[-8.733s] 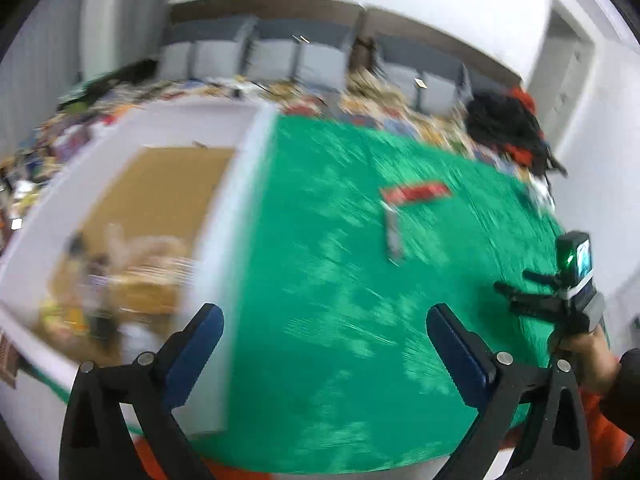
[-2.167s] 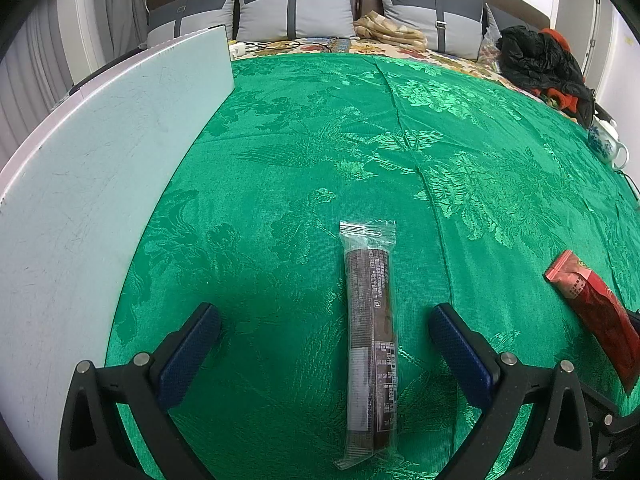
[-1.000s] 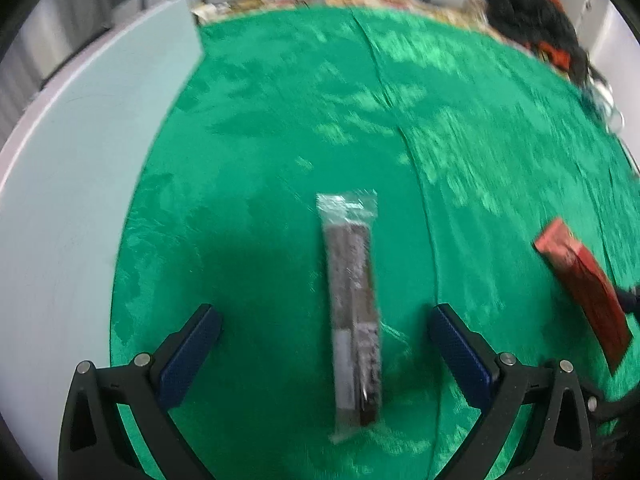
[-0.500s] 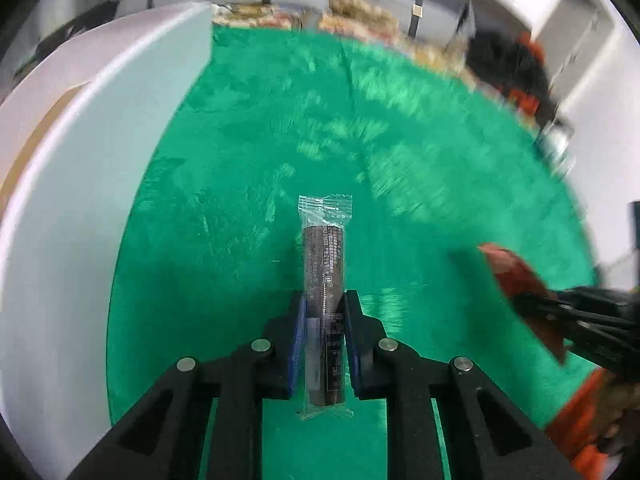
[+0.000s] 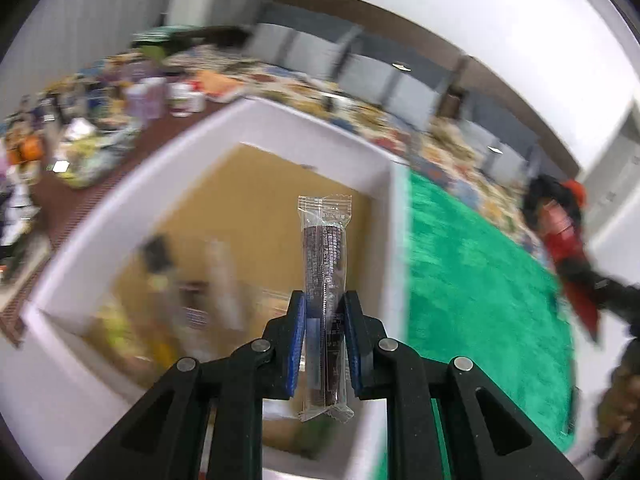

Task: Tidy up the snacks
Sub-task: 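Carry both snacks into the white box and open both tools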

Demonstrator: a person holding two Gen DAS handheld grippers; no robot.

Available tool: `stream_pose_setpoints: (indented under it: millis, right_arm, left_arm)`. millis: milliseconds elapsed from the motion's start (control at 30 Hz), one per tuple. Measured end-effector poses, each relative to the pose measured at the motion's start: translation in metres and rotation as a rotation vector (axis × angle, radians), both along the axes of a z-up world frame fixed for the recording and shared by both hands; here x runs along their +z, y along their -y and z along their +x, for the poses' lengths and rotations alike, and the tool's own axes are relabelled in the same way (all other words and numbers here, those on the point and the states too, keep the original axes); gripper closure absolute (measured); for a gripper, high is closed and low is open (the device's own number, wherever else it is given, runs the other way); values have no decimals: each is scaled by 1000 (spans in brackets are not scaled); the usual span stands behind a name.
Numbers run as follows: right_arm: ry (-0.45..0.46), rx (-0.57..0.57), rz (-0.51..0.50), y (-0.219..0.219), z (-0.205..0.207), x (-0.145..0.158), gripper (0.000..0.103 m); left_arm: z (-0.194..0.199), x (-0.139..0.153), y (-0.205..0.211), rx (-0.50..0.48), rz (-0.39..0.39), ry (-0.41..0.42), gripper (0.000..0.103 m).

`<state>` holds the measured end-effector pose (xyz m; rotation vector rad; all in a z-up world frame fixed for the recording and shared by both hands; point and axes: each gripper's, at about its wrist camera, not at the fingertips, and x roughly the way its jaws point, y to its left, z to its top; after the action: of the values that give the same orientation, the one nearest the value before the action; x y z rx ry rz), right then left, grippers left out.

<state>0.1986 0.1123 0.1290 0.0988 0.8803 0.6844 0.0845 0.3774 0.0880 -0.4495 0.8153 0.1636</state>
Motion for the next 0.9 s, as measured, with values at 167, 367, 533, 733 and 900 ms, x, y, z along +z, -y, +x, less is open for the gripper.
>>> stream_pose_setpoints:
  millis: [167,367,533,733,900]
  right_arm:
    - [48,88,19,-85,12,-8,80]
    - [-7,102,85,-120,20,-29,46]
    - [37,103,39,-106,12,-27,46]
    - [75,92,-31,-91,2,-28,42]
    - [100,81,-76,-86,-13,-27,29]
  left_arm:
    - [-12,-27,-34,82,63,-75,66]
    - [-34,-37,-38,129,148,-52,20]
    - [-42,-28,-25,140,333,-61,9]
    - [-53,3,-2,238,475,1,0]
    - [-63,17,4,287,452,-1,0]
